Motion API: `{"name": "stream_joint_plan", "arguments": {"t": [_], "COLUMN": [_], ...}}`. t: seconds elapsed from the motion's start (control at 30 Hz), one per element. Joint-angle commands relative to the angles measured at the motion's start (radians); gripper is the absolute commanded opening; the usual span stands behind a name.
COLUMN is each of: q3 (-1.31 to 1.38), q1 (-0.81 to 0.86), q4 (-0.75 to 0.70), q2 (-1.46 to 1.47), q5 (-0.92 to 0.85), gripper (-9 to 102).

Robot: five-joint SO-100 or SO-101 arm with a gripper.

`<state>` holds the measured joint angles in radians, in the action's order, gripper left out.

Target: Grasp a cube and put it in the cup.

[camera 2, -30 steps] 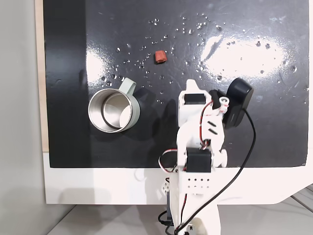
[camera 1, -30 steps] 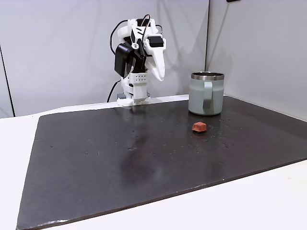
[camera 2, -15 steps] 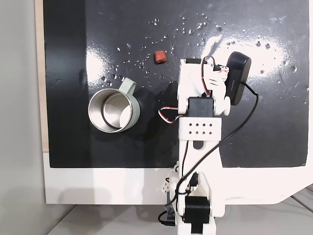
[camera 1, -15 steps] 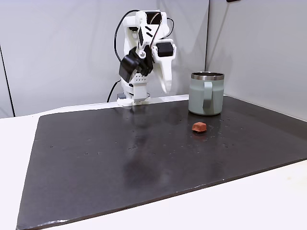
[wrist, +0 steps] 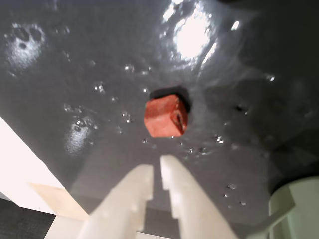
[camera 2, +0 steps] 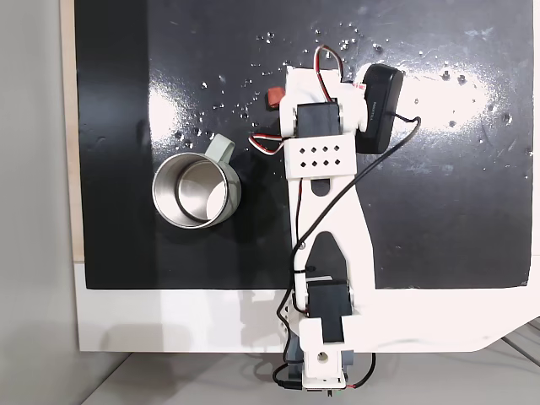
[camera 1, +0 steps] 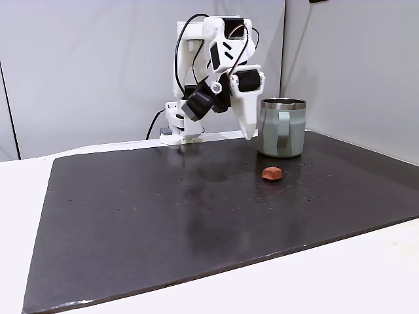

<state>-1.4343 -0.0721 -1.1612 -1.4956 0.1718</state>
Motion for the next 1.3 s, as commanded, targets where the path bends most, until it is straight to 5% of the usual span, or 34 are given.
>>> {"name": "stream_joint_plan", "arguments": {"t": [0.0, 1.27], "q3": [0.153, 0.649], "q1": [-0.02, -0.098], "q4": [-0.046, -0.305], "q2": [0.044, 0.443], "q5": [0.025, -0.014], "gripper": [0, 5]}}
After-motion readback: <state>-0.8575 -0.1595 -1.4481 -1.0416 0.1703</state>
